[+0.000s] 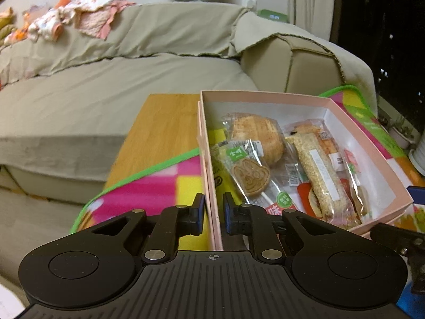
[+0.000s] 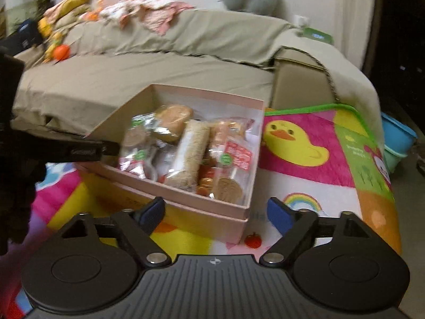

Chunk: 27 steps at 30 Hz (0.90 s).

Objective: Organize objects
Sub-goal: 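Lower the pink box onto the mat and open the left gripper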

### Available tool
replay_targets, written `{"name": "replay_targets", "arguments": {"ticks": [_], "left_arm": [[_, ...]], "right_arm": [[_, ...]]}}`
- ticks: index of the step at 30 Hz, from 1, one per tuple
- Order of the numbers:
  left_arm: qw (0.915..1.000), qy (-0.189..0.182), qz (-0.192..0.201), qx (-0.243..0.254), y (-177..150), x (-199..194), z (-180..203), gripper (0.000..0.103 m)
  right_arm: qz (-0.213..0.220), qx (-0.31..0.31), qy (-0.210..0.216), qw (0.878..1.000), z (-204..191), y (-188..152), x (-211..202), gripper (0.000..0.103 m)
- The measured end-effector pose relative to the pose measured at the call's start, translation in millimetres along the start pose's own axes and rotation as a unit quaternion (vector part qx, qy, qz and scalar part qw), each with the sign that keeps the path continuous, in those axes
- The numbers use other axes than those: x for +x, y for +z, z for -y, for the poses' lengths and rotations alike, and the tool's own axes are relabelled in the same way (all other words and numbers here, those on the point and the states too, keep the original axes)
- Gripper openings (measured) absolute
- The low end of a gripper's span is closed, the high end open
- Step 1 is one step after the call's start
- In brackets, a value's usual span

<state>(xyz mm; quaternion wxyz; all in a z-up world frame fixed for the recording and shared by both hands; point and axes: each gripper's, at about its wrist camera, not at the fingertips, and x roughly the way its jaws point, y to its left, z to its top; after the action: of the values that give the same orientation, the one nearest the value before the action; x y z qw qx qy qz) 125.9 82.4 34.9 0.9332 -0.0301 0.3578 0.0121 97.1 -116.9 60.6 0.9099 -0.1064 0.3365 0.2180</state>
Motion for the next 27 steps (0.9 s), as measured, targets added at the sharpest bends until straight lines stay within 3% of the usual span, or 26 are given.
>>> {"name": "replay_targets", "arguments": {"ticks": [2,5,7,8,9,12,14,19,23,27], "left_arm": [[0.9998,-0.017,0.001,0.006,15.9,18.0,12.1,0.016],[0.9986,-0.051,0.008,0.007,37.5,49.7,23.1,0.021],[0.9994,-0.027,0.013,0.02,42.7,60.0,26.6,0.04],[0.9996,-0.008,0.014,0.024,42.8,62.2,25.9,0.058],[0.9994,0.001,0.022,0.027,40.9,62.5,23.1,0.068],[0.9983,0.025,0.042,0.031,38.4,54.0,17.9,0.076],[0.998,0.019,0.056,0.024,35.1,35.9,16.0,0.075],[0.9945,0.002,0.103,0.023,3.2,-30.3,19.6,0.071],[0.9966,-0.019,0.076,0.023,-38.8,-60.1,31.4,0.071],[0.9975,-0.027,0.053,0.038,-75.2,-65.0,51.1,0.071]], "right_arm": [[0.01,0.037,0.001,0.999,13.7,2.5,5.5,0.079],[0.031,0.049,-0.048,0.997,30.1,14.0,17.4,0.079],[0.044,0.053,-0.083,0.994,39.7,19.3,23.5,0.079],[0.046,0.059,-0.086,0.993,45.0,20.2,24.9,0.079],[0.05,0.065,-0.085,0.993,48.7,19.6,24.1,0.079],[0.063,0.071,-0.097,0.991,55.8,9.4,17.6,0.093],[0.061,0.077,-0.107,0.989,57.6,-2.1,11.6,0.103],[0.024,0.089,-0.079,0.993,52.1,-34.2,-6.7,0.103],[-0.016,0.1,-0.067,0.993,40.0,-56.9,-6.3,0.103],[-0.042,0.11,-0.072,0.99,34.4,-72.7,1.3,0.103]]}}
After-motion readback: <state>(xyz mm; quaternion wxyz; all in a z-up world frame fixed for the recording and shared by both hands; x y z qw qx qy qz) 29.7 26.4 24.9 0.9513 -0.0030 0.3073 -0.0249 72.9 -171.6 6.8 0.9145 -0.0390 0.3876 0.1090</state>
